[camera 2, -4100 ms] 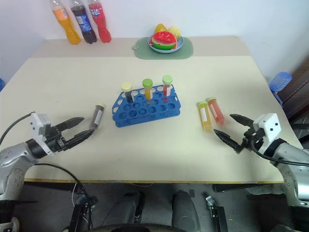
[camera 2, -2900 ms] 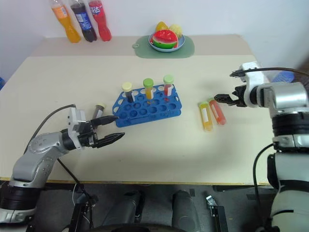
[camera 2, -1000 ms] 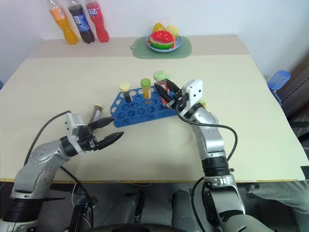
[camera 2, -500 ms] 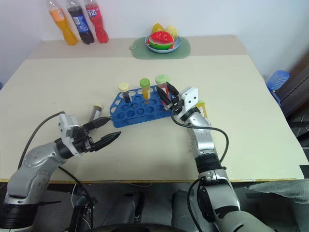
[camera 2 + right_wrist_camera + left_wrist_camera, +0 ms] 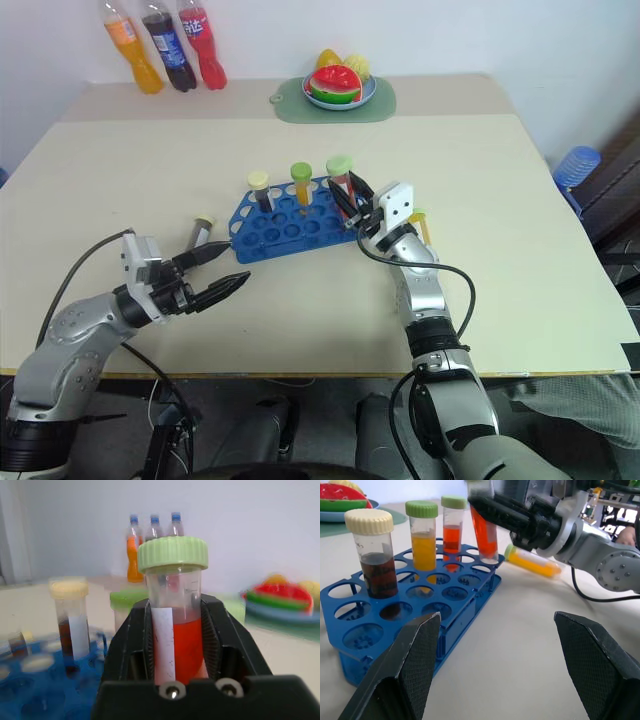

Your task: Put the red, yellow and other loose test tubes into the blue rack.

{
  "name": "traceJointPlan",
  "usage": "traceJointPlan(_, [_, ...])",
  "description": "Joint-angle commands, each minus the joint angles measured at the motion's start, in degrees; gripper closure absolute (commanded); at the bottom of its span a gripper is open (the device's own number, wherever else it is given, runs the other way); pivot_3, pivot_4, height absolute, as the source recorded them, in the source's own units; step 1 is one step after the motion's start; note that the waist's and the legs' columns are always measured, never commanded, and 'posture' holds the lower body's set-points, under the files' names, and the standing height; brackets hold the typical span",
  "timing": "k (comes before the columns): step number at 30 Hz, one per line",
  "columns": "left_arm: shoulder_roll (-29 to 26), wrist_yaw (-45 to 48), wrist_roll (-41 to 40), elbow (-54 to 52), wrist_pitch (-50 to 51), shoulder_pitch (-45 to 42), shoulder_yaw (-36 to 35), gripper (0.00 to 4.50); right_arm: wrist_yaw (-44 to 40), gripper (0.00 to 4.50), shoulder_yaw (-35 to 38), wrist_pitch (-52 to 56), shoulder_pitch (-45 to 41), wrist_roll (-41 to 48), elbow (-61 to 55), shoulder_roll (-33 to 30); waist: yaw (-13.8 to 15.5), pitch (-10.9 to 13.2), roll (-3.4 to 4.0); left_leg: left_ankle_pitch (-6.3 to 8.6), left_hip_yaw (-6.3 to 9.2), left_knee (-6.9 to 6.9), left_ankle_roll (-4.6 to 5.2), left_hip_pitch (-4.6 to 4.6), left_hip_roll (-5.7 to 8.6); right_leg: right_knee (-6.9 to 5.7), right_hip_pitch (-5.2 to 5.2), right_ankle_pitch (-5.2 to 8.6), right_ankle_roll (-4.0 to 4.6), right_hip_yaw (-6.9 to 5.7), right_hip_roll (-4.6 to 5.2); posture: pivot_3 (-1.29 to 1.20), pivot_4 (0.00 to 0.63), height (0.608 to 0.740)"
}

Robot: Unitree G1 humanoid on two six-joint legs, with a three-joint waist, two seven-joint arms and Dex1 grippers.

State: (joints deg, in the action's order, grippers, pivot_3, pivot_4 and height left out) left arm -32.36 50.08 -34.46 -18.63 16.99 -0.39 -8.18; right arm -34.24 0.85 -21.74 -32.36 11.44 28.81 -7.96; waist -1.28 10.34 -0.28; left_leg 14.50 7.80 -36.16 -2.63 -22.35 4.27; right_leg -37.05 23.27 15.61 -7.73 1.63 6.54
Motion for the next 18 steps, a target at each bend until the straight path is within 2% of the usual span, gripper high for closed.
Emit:
traceJointPlan(1, [-0.48,0.12,-0.92,-2.02,0.03,-0.35,-1.07,0.74,0.43,3.71,0.60,0.42,0.88,0.06,1.83,-0.06,0.03,-0.02,-0.01,0.00,0.01,0.00,0.00,0.00,0.00,0.00,0.00,0.00,0.00,0.00,0.00,0.00,0.150,0.740])
traceJointPlan(5, [-0.52,-0.07,-1.15,-2.32,0.46,-0.42,-1.18,0.74,0.07,3.71,0.96,0.58,0.86,1.04,2.21,0.43,0.06,-0.03,-0.02,0.00,0.01,0.00,0.00,0.01,0.00,0.00,-0.02,0.00,0.00,0.00,0.00,0.00,0.150,0.740])
traceJointPlan(7, [-0.37,-0.30,-1.13,-2.49,0.63,-0.60,-0.98,0.74,-2.76,3.71,1.74,3.22,0.93,5.32,1.64,1.90,0.05,-0.04,-0.02,0.00,0.02,0.00,0.00,0.01,0.00,0.00,-0.03,0.00,0.00,0.00,0.00,0.00,0.150,0.740])
traceJointPlan(14, [0.08,-0.69,-1.11,-2.76,1.24,-1.25,-0.57,0.74,0.50,0.37,2.58,-1.32,-0.96,2.64,2.75,2.77,-0.71,-0.02,0.02,-0.02,0.02,0.07,-0.04,0.01,-0.01,-0.02,0.05,0.00,0.01,0.00,-0.03,0.00,0.150,0.740])
traceJointPlan(15, [0.13,-0.72,-1.09,-2.76,1.26,-1.30,-0.56,0.74,0.83,0.06,2.57,-1.75,-0.82,1.94,1.65,2.02,-0.80,-0.02,0.02,-0.02,0.03,0.08,-0.04,0.01,-0.01,-0.02,0.05,0.00,0.01,0.00,-0.03,0.00,0.150,0.740])
traceJointPlan(18, [0.34,-0.86,-1.07,-2.80,1.35,-1.42,-0.57,0.74,0.44,0.06,2.56,0.25,0.02,1.80,-2.82,-0.29,-0.96,-0.01,0.03,-0.02,0.04,0.07,-0.04,0.00,0.00,-0.01,0.05,0.00,0.01,0.00,-0.03,0.00,0.150,0.740])
